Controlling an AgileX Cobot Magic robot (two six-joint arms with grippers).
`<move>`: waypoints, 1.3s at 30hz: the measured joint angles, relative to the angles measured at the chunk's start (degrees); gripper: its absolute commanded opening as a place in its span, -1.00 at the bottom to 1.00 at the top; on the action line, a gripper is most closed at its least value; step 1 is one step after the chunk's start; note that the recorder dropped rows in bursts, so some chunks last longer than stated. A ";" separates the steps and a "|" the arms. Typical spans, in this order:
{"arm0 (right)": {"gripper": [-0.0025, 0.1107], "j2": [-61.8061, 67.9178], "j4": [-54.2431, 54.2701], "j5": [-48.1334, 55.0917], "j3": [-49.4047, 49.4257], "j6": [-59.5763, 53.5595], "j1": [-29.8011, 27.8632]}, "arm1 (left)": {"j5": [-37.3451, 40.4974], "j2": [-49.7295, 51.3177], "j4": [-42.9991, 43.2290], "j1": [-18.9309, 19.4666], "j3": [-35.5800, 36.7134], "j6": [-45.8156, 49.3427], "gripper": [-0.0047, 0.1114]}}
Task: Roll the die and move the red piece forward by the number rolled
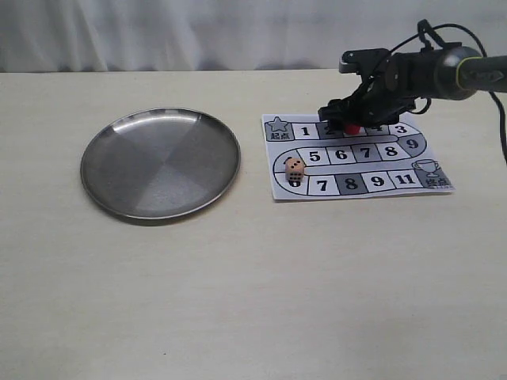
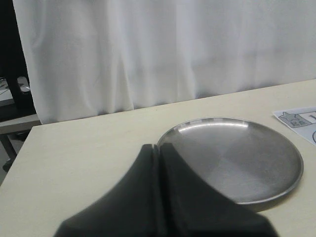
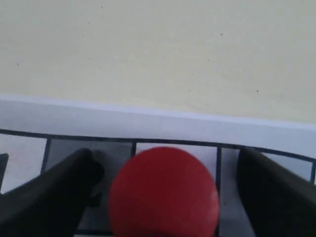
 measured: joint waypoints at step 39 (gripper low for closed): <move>-0.88 -36.12 0.93 -8.35 27.32 -1.34 0.00 | 0.00 0.00 0.00 0.00 0.00 0.00 -0.92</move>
